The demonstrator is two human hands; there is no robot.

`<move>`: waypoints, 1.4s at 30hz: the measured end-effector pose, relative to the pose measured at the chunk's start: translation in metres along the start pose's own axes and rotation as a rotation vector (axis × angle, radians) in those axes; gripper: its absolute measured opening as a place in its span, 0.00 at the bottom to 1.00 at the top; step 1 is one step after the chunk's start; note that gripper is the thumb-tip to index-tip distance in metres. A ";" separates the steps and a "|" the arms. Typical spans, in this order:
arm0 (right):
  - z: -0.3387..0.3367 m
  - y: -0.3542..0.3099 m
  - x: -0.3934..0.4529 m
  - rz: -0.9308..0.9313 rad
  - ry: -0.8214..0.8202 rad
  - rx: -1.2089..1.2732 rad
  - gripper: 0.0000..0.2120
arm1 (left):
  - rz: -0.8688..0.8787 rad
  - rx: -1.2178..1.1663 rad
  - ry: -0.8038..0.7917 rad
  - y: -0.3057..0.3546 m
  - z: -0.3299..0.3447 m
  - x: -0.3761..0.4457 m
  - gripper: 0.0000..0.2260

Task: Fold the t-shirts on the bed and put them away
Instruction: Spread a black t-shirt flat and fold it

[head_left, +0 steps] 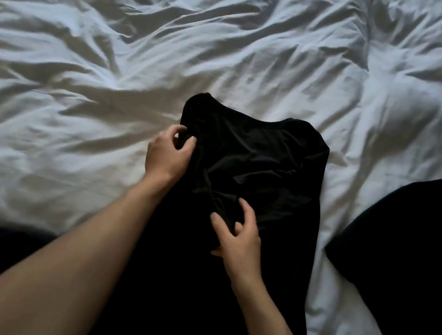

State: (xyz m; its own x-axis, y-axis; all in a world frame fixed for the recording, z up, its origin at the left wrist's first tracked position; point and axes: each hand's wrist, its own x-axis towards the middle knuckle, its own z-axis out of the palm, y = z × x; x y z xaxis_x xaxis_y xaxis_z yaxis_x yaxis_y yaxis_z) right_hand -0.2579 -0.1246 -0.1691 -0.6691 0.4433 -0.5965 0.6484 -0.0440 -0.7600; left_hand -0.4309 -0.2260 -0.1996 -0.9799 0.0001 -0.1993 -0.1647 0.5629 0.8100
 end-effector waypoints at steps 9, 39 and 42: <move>0.006 -0.035 0.011 0.126 -0.118 0.782 0.22 | -0.266 -0.638 -0.290 -0.006 -0.014 0.004 0.25; -0.052 -0.001 0.029 -0.007 0.274 -0.441 0.13 | -0.001 0.441 0.092 -0.052 -0.005 -0.087 0.24; -0.068 -0.007 0.045 -0.165 0.489 -0.511 0.21 | 0.130 0.277 0.123 -0.037 -0.007 -0.063 0.28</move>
State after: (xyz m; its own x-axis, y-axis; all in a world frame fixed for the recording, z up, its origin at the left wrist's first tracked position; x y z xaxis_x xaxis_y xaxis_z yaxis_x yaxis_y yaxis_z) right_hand -0.2678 -0.0436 -0.1725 -0.6116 0.7628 -0.2098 0.7214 0.4289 -0.5437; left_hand -0.3642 -0.2523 -0.2130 -0.9997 -0.0032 -0.0224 -0.0168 0.7679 0.6403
